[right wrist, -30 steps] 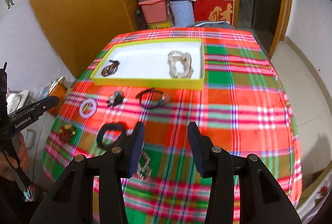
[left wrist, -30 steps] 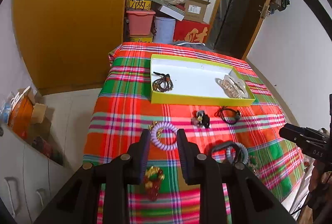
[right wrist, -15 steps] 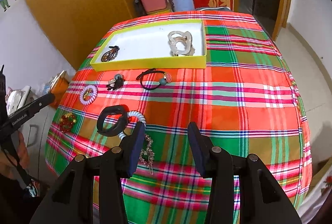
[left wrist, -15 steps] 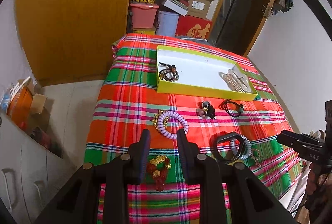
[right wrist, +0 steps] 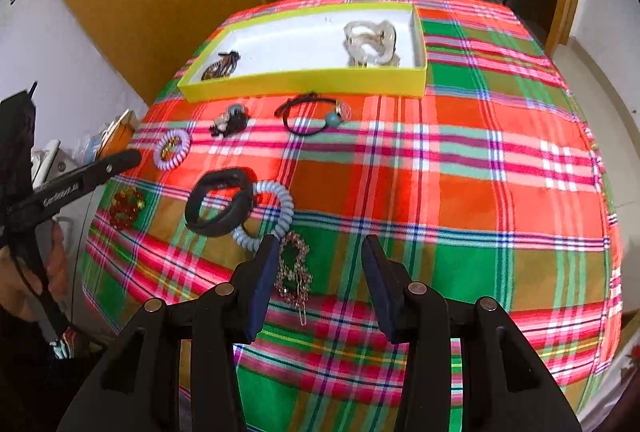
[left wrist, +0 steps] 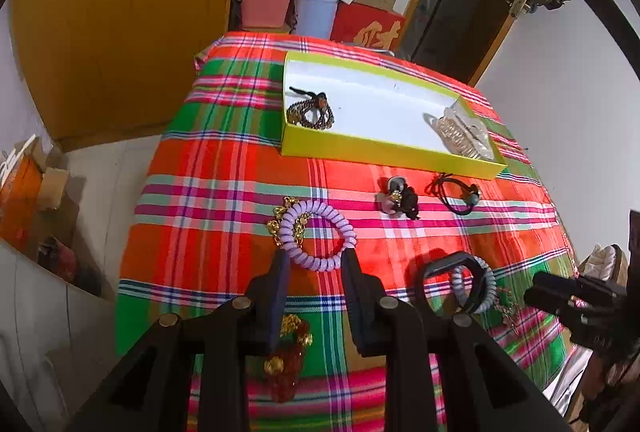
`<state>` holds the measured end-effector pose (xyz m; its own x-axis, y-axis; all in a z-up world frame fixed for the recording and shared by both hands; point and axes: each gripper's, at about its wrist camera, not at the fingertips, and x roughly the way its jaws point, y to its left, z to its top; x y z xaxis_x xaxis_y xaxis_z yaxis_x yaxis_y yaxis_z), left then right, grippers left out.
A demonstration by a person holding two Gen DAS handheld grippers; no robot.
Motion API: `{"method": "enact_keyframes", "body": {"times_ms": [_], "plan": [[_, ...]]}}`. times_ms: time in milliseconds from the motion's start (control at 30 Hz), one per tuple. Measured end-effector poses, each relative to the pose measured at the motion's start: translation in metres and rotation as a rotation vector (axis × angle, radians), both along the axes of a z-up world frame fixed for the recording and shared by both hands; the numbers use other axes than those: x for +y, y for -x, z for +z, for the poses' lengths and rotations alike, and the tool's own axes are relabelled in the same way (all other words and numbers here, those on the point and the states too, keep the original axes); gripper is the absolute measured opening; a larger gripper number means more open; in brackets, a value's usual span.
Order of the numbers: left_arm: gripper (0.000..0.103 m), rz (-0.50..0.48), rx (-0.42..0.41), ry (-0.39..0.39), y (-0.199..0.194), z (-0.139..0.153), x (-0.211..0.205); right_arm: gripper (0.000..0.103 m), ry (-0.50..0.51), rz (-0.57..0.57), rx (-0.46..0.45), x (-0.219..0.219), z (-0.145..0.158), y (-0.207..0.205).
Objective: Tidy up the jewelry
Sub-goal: 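Grasp the lavender coil hair tie with the left tool while the right tool grasps the silver brooch, then carry the coil hair tie and silver brooch over the yellow box with both tools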
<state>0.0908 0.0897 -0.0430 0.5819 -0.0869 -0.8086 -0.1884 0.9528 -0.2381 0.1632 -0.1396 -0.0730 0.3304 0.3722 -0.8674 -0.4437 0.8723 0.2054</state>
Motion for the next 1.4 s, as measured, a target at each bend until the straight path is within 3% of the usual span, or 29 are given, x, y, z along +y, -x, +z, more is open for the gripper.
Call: {"method": "enact_keyframes", "body": {"times_ms": [333,533,633,933,1400], "plan": [[0.026,0.050,0.061,0.008,-0.019,-0.021,0.006,0.044,0.012,0.030,0.046,0.007,-0.019,0.002],[0.024,0.056,0.060,-0.007,-0.024,-0.024,0.004,0.031,0.031,0.044,0.037,0.011,-0.022,0.002],[0.012,0.061,0.054,-0.003,-0.023,-0.023,0.005,0.019,0.031,0.049,0.036,0.012,-0.022,0.001],[0.009,0.058,0.002,-0.009,-0.009,-0.010,0.005,0.011,0.027,0.055,0.018,0.011,-0.019,0.004],[0.009,0.025,-0.087,-0.006,0.013,0.027,-0.005,0.010,0.008,0.022,-0.041,0.002,0.004,0.006]]}}
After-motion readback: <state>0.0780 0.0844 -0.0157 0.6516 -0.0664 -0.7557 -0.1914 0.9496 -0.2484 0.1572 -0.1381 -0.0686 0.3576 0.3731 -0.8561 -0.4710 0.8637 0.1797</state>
